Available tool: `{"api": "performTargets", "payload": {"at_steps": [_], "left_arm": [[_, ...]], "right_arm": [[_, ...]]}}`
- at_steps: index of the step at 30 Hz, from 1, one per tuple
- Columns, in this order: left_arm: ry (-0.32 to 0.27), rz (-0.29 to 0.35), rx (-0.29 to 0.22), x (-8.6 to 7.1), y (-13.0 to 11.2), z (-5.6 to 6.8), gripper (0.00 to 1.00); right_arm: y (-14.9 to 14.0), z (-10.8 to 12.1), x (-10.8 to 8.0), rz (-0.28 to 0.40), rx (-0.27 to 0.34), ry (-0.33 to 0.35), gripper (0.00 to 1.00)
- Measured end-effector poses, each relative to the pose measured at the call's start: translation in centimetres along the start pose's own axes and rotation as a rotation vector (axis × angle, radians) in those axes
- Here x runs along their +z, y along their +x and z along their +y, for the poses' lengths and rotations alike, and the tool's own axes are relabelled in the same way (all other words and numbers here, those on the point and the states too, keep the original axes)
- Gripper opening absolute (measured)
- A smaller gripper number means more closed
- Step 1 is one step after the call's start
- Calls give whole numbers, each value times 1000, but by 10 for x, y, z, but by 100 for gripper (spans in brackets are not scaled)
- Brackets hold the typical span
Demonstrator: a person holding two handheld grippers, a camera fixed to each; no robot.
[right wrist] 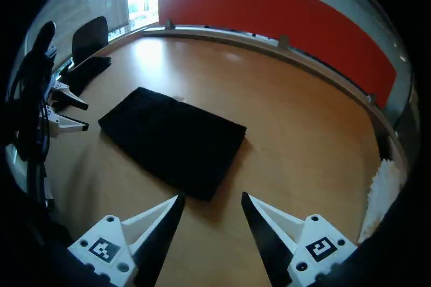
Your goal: Fold towel
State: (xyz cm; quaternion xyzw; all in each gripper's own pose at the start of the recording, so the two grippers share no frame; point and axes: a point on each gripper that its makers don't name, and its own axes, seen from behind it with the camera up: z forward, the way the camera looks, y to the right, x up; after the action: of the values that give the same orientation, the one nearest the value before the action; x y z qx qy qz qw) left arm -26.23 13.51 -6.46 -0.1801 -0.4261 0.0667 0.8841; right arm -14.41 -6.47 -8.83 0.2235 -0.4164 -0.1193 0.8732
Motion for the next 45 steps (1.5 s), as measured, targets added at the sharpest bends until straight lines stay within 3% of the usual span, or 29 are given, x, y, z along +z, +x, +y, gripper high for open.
{"api": "performTargets", "payload": {"at_steps": [8,20,35,45], "left_arm": [[30,0,-55,-11,-14,-6,92],[81,8,-120,-30,-33,-22,92],[102,8,-141,-38,-43,-33,91],[106,4,-142,-41,-48,-37,92]], "right_arm": [[-5,-8,3,-6,-20,39,81],[-8,-11,16,-36,-124,88,81],[-12,-6,31,-71,-196,124,81],[-21,-2,39,-109,-238,166,57]]}}
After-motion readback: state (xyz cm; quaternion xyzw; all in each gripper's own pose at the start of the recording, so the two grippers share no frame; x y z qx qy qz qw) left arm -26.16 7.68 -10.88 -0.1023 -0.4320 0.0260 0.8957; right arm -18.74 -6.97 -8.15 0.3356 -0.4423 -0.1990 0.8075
